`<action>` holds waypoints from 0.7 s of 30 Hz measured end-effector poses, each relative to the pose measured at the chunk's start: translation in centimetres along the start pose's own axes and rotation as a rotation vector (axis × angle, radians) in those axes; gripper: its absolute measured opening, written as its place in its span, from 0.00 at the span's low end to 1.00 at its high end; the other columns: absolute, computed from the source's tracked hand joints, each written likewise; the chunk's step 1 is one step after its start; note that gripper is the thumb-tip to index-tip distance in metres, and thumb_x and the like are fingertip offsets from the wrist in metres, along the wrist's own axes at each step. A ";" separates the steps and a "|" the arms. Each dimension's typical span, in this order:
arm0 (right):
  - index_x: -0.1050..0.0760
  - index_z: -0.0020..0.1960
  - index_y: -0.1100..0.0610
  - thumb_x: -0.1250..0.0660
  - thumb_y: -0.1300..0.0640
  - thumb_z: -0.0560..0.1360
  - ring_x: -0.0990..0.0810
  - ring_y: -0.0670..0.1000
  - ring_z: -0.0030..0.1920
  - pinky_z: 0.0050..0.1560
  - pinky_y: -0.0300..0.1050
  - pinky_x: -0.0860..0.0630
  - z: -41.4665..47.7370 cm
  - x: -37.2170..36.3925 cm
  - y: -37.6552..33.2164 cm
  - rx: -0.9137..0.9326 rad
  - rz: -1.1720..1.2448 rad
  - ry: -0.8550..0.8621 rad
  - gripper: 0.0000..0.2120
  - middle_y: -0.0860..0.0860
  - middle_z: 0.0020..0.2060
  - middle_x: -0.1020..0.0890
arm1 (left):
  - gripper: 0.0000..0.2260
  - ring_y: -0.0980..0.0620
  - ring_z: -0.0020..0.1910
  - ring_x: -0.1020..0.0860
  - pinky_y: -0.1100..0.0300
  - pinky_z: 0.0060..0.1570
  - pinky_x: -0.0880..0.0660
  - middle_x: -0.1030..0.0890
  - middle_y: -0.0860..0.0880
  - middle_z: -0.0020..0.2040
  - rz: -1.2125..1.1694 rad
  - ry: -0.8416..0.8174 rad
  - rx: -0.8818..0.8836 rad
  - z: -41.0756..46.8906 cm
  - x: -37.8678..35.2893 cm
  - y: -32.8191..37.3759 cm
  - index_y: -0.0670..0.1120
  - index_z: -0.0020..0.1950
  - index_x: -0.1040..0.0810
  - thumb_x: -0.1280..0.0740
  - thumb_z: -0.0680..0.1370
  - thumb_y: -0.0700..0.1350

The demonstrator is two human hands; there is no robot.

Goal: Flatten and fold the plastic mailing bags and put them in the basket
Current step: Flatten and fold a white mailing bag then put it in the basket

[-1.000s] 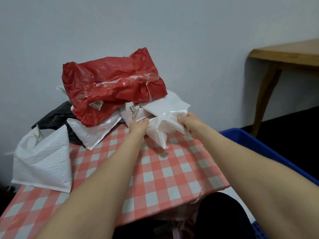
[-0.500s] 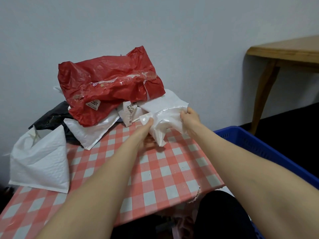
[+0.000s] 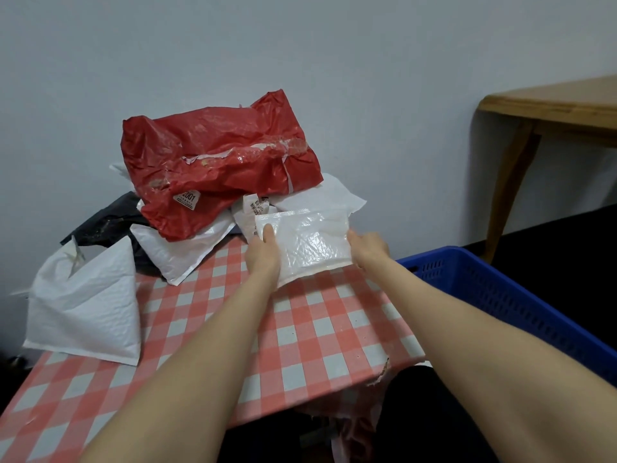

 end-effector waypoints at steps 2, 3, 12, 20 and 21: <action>0.26 0.60 0.59 0.51 0.47 0.82 0.25 0.60 0.56 0.58 0.50 0.29 -0.5 -0.2 0.4 -0.009 -0.022 -0.024 0.22 0.61 0.59 0.23 | 0.25 0.38 0.64 0.28 0.49 0.65 0.32 0.27 0.39 0.66 0.043 -0.003 -0.017 0.3 0.4 -0.3 0.40 0.72 0.35 0.48 0.82 0.56; 0.30 0.68 0.59 0.51 0.46 0.82 0.26 0.61 0.60 0.62 0.52 0.30 -0.8 -0.4 0.4 0.005 -0.003 -0.051 0.23 0.60 0.63 0.25 | 0.24 0.38 0.63 0.28 0.48 0.65 0.32 0.26 0.39 0.65 0.072 -0.010 -0.027 0.2 0.4 -0.3 0.41 0.72 0.34 0.48 0.82 0.55; 0.30 0.68 0.56 0.42 0.46 0.80 0.25 0.61 0.62 0.59 0.50 0.29 -1.7 -2.9 -0.2 0.109 -0.064 -0.010 0.21 0.56 0.63 0.23 | 0.21 0.38 0.59 0.25 0.51 0.51 0.31 0.24 0.42 0.62 0.444 0.048 -0.115 -0.7 3.1 -2.2 0.41 0.66 0.34 0.43 0.81 0.55; 0.38 0.74 0.53 0.43 0.50 0.81 0.34 0.57 0.69 0.66 0.53 0.34 -2.9 -3.2 -3.8 0.361 -0.321 0.136 0.22 0.53 0.70 0.33 | 0.19 0.43 0.67 0.34 0.49 0.64 0.35 0.34 0.43 0.69 0.745 0.117 -0.382 -0.2 3.7 -1.5 0.46 0.72 0.34 0.44 0.81 0.48; 0.39 0.74 0.54 0.45 0.50 0.81 0.35 0.56 0.70 0.67 0.52 0.36 -3.3 -3.8 -4.7 0.456 -0.385 0.118 0.23 0.53 0.71 0.33 | 0.18 0.44 0.66 0.34 0.50 0.64 0.34 0.33 0.45 0.69 0.769 0.118 -0.492 -0.5 3.2 -0.8 0.47 0.72 0.33 0.45 0.81 0.46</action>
Point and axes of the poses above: each hand's wrist, its own z-axis towards the middle knuckle, its own x-axis out of the back of the hand, y = z × x, the point moved 7 cm from there along z, towards the middle knuckle
